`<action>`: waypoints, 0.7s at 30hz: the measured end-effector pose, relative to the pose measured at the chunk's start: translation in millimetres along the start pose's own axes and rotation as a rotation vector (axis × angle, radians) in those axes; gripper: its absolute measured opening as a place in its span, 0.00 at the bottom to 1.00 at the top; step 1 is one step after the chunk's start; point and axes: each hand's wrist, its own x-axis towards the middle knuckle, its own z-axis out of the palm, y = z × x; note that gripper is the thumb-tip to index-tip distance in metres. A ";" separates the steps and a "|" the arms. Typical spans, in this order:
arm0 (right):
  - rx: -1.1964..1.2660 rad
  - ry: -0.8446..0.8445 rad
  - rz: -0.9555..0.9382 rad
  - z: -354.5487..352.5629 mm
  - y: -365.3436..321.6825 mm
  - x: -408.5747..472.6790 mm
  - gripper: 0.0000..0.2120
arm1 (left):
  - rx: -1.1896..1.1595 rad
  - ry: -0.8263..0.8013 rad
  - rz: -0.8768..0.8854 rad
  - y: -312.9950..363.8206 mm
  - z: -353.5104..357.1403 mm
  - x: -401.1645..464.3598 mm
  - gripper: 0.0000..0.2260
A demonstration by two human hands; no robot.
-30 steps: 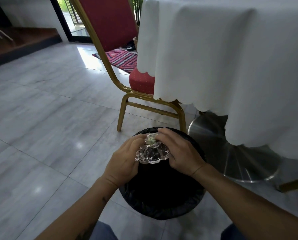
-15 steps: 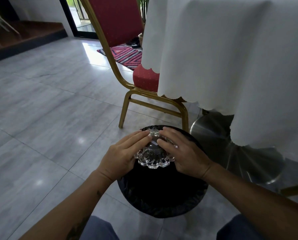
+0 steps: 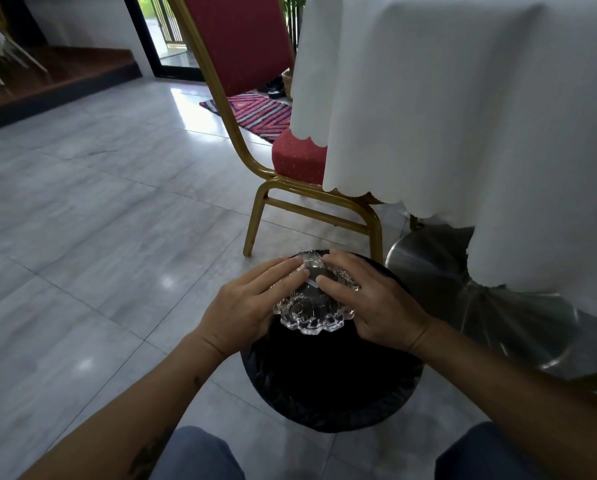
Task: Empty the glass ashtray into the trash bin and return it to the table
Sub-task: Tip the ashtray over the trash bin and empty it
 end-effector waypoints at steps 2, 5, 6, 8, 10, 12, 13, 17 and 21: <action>-0.020 -0.023 -0.017 -0.9 1.2 -2.0 0.28 | 0.028 0.020 0.030 1.9 1.9 -2.1 0.21; -0.018 -0.034 0.001 -0.1 2.8 -6.1 0.27 | 0.042 0.031 0.046 3.9 3.8 -0.8 0.22; -0.010 -0.033 0.012 0.3 3.1 -7.4 0.27 | 0.041 0.027 0.048 4.5 4.0 0.6 0.22; 0.009 -0.026 0.028 0.8 3.0 -9.0 0.28 | 0.039 0.015 0.047 5.8 3.7 2.8 0.22; 0.014 -0.013 0.031 0.5 2.5 -9.3 0.30 | 0.032 0.012 0.047 6.3 3.0 2.7 0.23; 0.003 -0.003 0.022 -0.3 1.7 -7.0 0.29 | 0.005 0.013 0.034 7.3 1.5 2.1 0.22; 0.004 -0.002 0.029 -0.8 1.3 -5.5 0.28 | -0.020 0.006 0.019 8.5 0.6 2.7 0.21; 0.101 -0.036 0.185 -5.3 -1.6 -4.9 0.26 | -0.205 -0.086 -0.185 14.0 -4.3 9.0 0.28; 0.344 0.000 0.393 -3.5 -2.5 -1.8 0.26 | -0.596 -0.023 -0.507 17.2 -6.3 11.8 0.21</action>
